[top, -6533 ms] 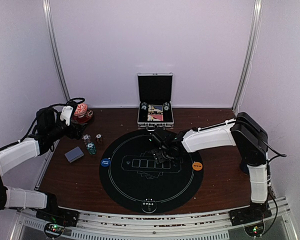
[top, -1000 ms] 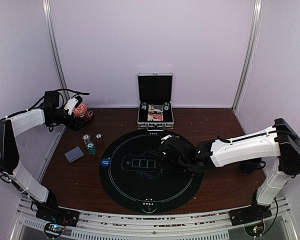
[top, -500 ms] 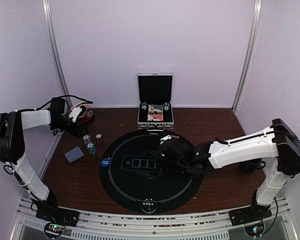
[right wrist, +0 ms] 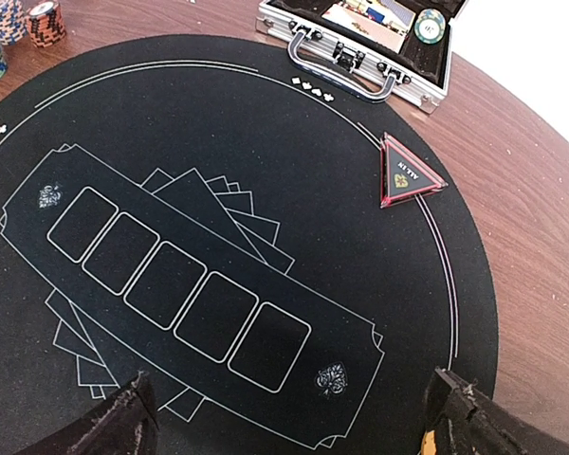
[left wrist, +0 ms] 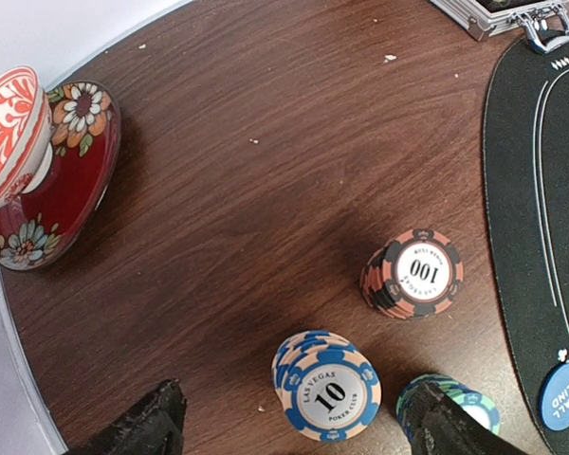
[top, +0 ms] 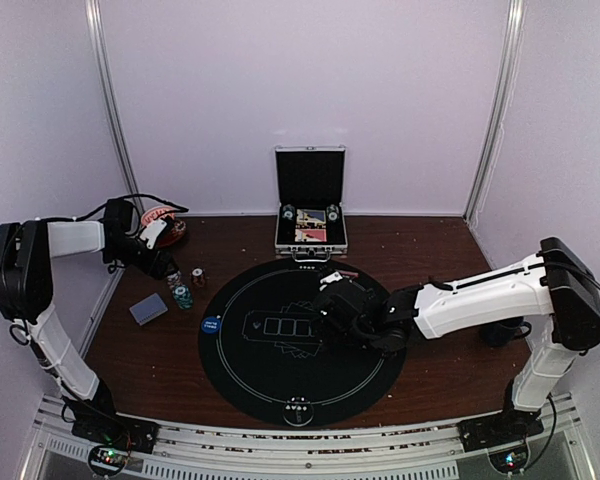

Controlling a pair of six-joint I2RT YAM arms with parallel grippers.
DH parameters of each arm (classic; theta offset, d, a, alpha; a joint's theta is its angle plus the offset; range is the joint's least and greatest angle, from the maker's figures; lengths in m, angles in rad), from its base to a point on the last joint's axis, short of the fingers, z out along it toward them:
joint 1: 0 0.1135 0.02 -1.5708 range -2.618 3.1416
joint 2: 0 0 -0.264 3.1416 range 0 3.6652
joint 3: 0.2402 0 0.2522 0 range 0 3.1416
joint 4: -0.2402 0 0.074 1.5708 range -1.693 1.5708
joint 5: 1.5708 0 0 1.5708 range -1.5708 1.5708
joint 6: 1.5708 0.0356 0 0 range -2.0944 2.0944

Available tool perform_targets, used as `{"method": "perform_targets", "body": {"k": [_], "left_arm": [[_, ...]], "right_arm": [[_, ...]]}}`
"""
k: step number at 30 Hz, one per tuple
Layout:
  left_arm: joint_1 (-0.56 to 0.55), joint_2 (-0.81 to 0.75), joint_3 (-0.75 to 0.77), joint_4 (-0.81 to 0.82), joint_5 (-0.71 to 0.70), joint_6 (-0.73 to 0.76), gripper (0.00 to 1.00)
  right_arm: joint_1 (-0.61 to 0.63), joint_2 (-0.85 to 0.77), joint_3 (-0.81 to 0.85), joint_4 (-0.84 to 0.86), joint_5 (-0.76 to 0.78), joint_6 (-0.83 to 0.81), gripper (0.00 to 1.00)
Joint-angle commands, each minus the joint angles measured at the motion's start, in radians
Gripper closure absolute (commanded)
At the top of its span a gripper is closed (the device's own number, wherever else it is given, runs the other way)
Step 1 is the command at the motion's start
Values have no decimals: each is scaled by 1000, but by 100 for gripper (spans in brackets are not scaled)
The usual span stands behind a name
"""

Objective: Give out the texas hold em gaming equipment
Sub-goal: Adjust the poker chips pile.

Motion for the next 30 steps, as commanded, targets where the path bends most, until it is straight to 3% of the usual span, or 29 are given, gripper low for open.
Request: {"method": "perform_targets", "body": {"k": [1, 13, 30], "left_arm": [[1, 21, 19, 2, 19, 5, 16], [-34, 31, -6, 17, -29, 21, 17], [-36, 63, -5, 18, -53, 19, 26]], "right_arm": [[6, 14, -6, 6, 37, -5, 0], [9, 13, -8, 3, 53, -1, 0], [8, 9, -9, 2, 59, 2, 0]]}}
